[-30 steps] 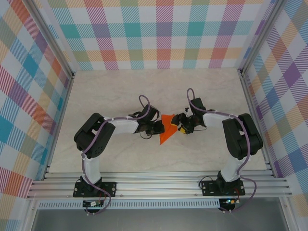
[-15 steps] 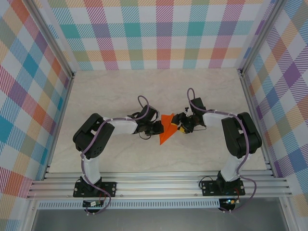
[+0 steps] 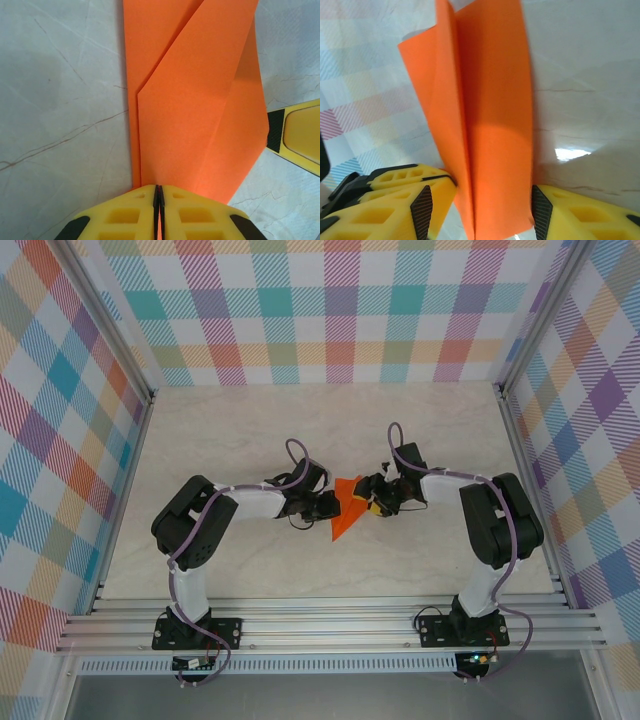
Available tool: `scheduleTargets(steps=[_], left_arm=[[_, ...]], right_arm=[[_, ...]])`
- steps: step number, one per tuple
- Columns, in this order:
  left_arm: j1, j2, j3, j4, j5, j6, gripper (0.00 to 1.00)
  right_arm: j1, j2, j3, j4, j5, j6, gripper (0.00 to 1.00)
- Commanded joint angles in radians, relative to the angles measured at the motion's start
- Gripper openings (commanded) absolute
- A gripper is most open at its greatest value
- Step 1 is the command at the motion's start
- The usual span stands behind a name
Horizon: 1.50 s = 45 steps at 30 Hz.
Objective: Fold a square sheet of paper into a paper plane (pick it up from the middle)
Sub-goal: Turn over the paper at the center of the table.
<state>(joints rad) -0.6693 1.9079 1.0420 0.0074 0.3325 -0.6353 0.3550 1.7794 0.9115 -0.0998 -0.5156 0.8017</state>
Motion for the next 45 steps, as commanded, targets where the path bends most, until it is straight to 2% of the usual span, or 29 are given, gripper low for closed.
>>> scheduleTargets(steps=[1, 12, 24, 45], left_arm=[[0.019, -0.024, -0.011, 0.005, 0.018, -0.011, 0.12], [0.019, -0.056, -0.019, 0.006, 0.019, -0.018, 0.12], [0.019, -0.091, -0.040, 0.016, 0.025, -0.028, 0.13], [0.019, -0.081, -0.077, 0.036, 0.019, -0.043, 0.12]], right_arm=[[0.007, -0.008, -0.003, 0.038, -0.056, 0.011, 0.57], [0.016, -0.006, -0.029, 0.095, -0.076, 0.035, 0.56], [0.039, 0.029, -0.025, 0.127, -0.076, 0.035, 0.40], [0.094, 0.063, -0.026, 0.164, -0.043, 0.008, 0.28]])
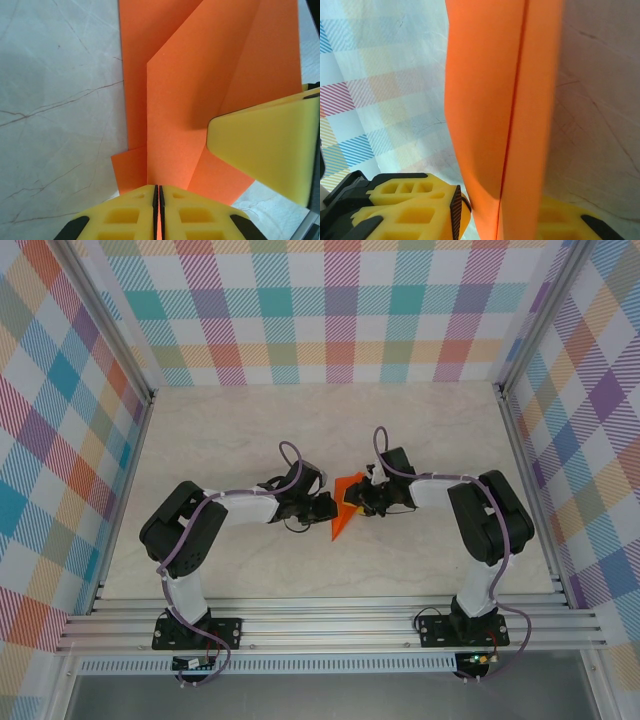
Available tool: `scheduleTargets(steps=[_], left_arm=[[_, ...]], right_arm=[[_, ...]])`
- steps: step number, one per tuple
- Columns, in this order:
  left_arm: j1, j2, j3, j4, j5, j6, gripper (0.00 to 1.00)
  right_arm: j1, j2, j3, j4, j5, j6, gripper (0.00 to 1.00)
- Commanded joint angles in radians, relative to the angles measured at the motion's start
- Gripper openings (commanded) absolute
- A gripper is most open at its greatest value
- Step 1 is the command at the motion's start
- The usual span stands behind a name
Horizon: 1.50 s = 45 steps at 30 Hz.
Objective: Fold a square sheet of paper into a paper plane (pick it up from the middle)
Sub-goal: Turn over the paper at the center of the table.
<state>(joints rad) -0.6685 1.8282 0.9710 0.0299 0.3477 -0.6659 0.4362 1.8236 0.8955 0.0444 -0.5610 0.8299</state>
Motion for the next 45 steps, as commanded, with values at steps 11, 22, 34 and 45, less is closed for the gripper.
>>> scheduleTargets(steps=[11, 22, 34, 45], left_arm=[[0.018, -0.011, -0.012, 0.019, 0.004, -0.019, 0.12], [0.018, -0.126, -0.083, 0.047, -0.030, -0.036, 0.13], [0.018, -0.399, -0.217, -0.047, -0.287, -0.042, 0.14], [0.021, -0.611, -0.338, -0.110, -0.546, -0.134, 0.15]], right_arm=[[0.031, 0.026, 0.005, 0.000, 0.031, -0.036, 0.22], [0.045, -0.042, 0.072, -0.172, 0.107, -0.115, 0.08], [0.110, -0.221, 0.301, -0.910, 0.714, -0.338, 0.08], [0.267, 0.018, 0.508, -1.221, 1.001, -0.267, 0.09]])
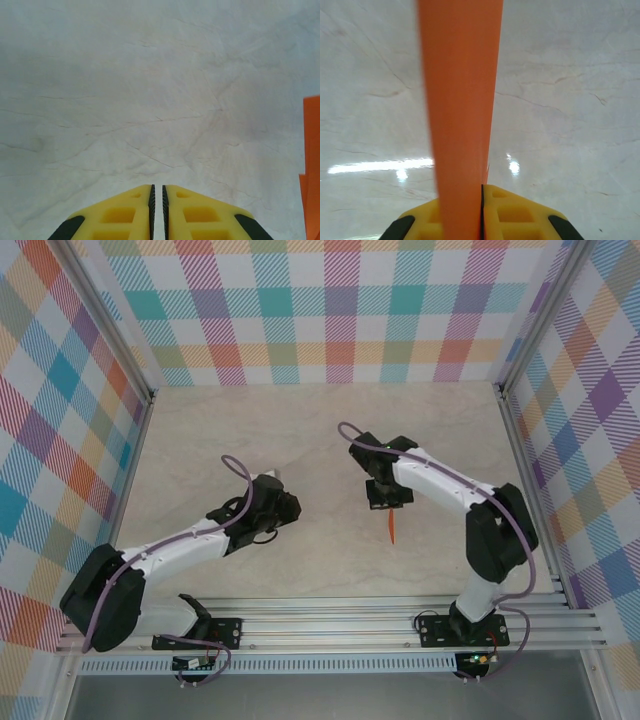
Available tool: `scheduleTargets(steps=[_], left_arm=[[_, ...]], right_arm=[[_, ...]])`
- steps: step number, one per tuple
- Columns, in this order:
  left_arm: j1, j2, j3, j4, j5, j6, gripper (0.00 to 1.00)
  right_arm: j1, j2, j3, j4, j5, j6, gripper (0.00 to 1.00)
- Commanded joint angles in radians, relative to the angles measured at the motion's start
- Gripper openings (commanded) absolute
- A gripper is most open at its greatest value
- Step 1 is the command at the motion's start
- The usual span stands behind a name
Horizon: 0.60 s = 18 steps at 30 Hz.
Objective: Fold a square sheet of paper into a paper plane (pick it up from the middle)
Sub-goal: Turn over the paper at the center of the table.
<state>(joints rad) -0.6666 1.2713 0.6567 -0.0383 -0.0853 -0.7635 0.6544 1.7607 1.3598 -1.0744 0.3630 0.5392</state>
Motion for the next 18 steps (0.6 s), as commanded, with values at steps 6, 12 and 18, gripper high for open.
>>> scheduleTargets(steps=[6, 12, 18], left_arm=[[0.019, -0.176, -0.058, -0.114, -0.212, -0.048, 0.18], [0.019, -0.254, -0.084, -0.158, -0.242, -0.048, 0.20], [0.020, -0.251, -0.101, -0.140, -0.199, -0.042, 0.22]], right_arm=[[0.170, 0.301, 0.209, -0.087, -0.019, 0.064, 0.15], [0.217, 0.362, 0.289, 0.002, -0.189, 0.056, 0.35], [0.218, 0.236, 0.191, 0.152, -0.354, 0.004, 0.63]])
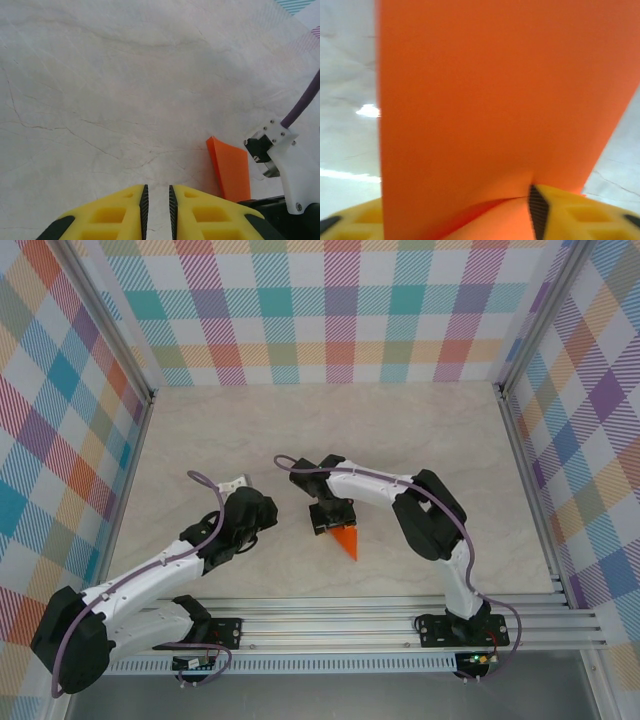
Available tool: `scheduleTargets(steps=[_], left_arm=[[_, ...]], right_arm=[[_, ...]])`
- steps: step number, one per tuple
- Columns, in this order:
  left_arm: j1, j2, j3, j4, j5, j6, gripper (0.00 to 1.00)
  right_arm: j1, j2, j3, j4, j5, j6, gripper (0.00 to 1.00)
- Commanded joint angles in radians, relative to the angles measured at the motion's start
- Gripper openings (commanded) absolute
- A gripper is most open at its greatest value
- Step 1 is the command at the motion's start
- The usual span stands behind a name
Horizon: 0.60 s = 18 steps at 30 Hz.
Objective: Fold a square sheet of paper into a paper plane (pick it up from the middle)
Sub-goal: Turn over the paper at the center of the table.
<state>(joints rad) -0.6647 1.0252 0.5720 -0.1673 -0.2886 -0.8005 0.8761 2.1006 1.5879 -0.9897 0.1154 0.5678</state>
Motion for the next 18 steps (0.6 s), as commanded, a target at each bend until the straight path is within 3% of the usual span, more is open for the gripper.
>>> scheduleTargets(steps=[1, 6, 9, 15, 18], left_arm=[[0.017, 0.002, -0.018, -0.001, 0.021, -0.001, 0.23], [0.017, 0.068, -0.014, 0.056, 0.120, 0.016, 0.25], [0.017, 0.124, -0.007, 0.095, 0.187, 0.016, 0.26], [0.012, 0.241, 0.004, 0.176, 0.334, 0.003, 0.27], [0.000, 0.294, 0.013, 0.203, 0.369, -0.015, 0.27]], right_arm=[[-0.005, -0.144, -0.065, 0.098, -0.129, -0.036, 0.66], [-0.034, -0.336, -0.208, 0.223, -0.213, -0.054, 0.78], [-0.086, -0.427, -0.307, 0.297, -0.278, -0.053, 0.76], [-0.210, -0.501, -0.512, 0.461, -0.471, -0.037, 0.31], [-0.238, -0.495, -0.558, 0.506, -0.532, -0.042, 0.21]])
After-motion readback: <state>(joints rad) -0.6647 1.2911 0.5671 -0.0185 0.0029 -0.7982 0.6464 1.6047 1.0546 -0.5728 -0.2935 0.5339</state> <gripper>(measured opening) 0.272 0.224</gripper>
